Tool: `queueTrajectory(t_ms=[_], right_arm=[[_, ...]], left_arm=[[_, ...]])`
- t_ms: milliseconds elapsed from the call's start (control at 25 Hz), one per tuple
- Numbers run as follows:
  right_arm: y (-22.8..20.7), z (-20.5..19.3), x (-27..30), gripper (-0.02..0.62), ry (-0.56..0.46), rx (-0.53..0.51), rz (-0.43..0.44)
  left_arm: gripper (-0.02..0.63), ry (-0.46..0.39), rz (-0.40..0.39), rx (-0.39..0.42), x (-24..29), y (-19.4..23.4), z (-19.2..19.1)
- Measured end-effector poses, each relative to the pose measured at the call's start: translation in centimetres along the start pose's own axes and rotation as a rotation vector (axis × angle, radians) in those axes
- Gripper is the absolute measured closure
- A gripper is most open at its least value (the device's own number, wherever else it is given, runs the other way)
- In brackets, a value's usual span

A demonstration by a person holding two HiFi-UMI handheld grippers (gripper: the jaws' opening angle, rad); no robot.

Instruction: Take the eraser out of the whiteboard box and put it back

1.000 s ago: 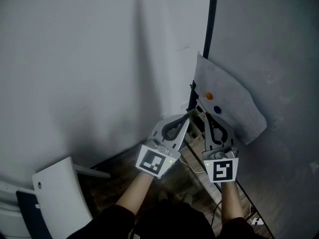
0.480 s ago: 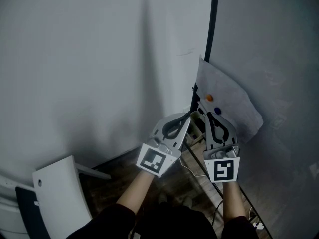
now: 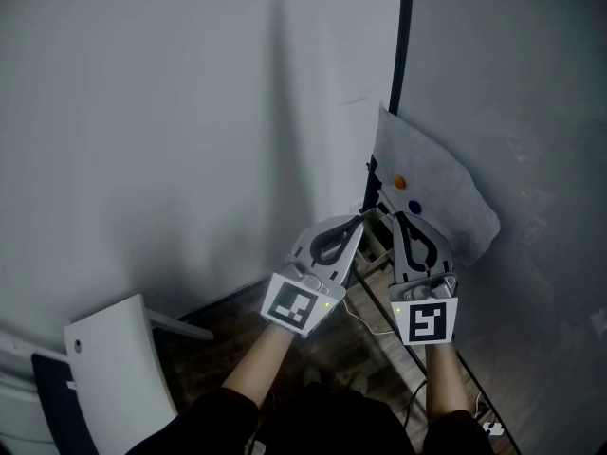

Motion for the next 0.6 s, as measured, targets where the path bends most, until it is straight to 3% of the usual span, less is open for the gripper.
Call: queueTrajectory(t_ms=[600], right_arm=[[0.08, -0.37, -0.29, 0.594, -0.006, -0.003, 0.001]], left_arm=[[0.601, 0.005, 0.006, 0.002, -0.16, -0.09, -0.31]])
Point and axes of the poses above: the fingertips, and each gripper's own axes: x forward along the fingers, y to its left, z out of its top, the point moved 10 cm from there along -x, backward along the fingers, and after that the axes turned 2 degrees about -x, right-handed, at the moved point
